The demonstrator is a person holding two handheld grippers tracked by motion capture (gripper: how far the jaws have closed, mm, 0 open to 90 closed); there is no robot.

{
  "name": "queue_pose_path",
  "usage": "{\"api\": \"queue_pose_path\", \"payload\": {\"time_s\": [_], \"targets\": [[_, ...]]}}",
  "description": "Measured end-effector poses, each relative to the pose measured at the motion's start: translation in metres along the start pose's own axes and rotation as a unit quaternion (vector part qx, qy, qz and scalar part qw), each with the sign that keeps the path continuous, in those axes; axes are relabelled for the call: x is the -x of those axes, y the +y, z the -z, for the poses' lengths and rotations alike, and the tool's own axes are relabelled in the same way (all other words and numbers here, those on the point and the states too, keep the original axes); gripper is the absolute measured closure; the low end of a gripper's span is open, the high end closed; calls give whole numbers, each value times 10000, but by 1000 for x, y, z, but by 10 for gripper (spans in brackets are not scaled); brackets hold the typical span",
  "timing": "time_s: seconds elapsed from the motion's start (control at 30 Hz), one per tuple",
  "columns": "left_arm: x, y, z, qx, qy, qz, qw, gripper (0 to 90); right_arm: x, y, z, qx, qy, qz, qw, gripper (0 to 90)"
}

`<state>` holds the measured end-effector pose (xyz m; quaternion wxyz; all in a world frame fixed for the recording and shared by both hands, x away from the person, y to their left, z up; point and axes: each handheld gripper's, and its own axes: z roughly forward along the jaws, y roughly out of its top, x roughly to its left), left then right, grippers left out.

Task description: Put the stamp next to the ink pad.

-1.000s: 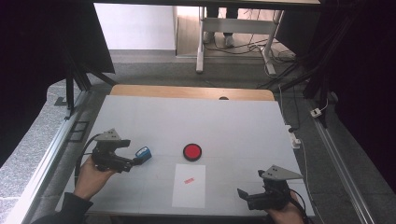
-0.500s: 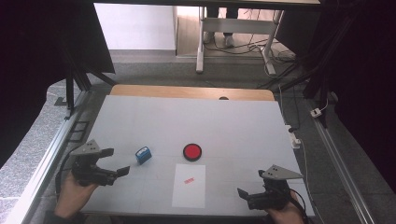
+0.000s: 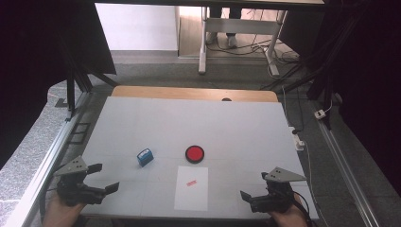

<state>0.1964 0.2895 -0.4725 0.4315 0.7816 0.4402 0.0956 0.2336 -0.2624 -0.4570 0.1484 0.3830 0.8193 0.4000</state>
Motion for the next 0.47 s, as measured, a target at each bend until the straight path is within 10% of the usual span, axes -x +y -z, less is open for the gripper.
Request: {"api": "queue_pose_path", "payload": {"time_s": [0.47], "targets": [[3, -8, -2, -328, 191, 0, 9993, 0, 0, 0, -1, -24, -18, 19, 10000, 0]]}}
